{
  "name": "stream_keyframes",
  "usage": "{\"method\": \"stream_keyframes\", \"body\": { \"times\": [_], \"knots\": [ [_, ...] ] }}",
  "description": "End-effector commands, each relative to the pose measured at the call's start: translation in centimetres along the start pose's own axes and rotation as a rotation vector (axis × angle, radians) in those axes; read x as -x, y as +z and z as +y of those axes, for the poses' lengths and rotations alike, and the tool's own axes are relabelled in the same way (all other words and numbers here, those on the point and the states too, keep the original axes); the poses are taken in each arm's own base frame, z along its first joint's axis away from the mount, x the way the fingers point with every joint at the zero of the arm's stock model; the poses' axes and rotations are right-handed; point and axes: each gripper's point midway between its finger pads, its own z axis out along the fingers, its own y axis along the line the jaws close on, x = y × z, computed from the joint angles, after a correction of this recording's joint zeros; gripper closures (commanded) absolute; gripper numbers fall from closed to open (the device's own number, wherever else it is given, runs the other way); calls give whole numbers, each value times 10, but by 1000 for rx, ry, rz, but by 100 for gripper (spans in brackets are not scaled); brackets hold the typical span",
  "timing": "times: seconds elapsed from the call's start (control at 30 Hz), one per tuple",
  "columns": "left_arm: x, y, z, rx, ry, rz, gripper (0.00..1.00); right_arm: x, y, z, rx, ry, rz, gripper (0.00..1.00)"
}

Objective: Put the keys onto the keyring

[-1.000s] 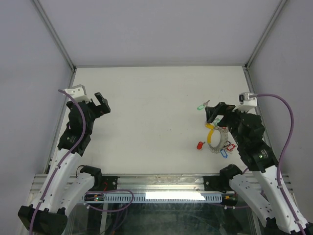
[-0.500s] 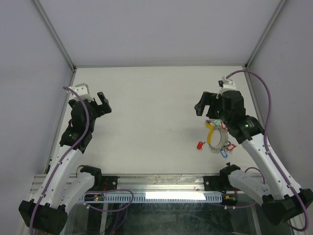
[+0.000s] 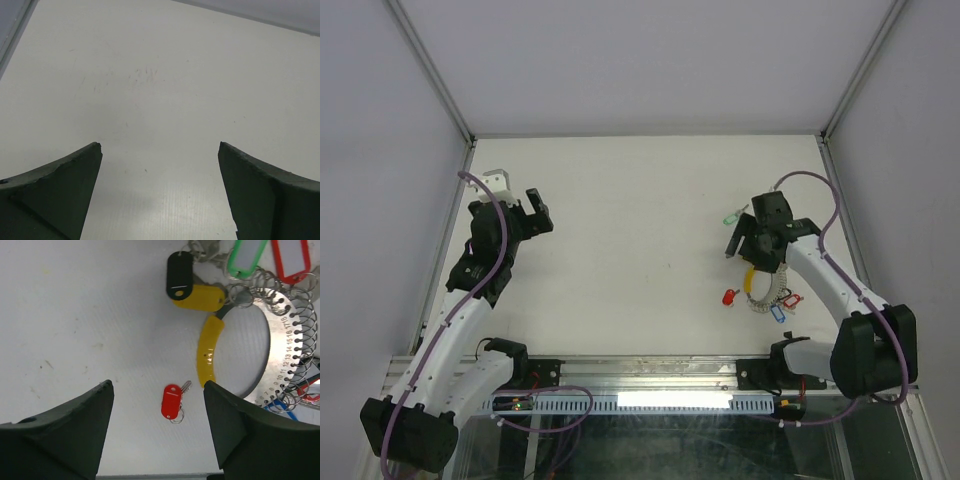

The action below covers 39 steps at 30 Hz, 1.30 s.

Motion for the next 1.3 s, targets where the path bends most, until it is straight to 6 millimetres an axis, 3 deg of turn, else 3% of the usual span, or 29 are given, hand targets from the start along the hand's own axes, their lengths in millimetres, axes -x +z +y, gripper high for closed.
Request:
{"method": "stream_keyframes", "body": {
  "times": [0.0,0.33,0.63,0.73,0.83,0.97,1.13,1.27],
  "knots": [
    [15,0,-10,-45,-4,-38,1,24,15,-8,10,139,-49,25],
    [14,2,-9,-37,1,-33,1,10,43,-25,-20,277,1,25],
    [11,6,-10,-39,4,-15,1,2,62,-36,-68,301,0,27],
    [11,6,-10,-39,4,-12,1,-1,68,-37,-71,302,10,34],
    [10,6,-9,-34,6,-9,1,-3,70,-36,-66,300,16,48],
    [10,6,-9,-33,6,-9,1,-5,68,-39,-71,294,5,53],
    [10,7,-9,-30,8,-7,1,-6,63,-40,-71,254,-3,74],
    [9,8,-10,-31,9,-3,1,-12,65,-37,-82,210,12,79]
  ]
}}
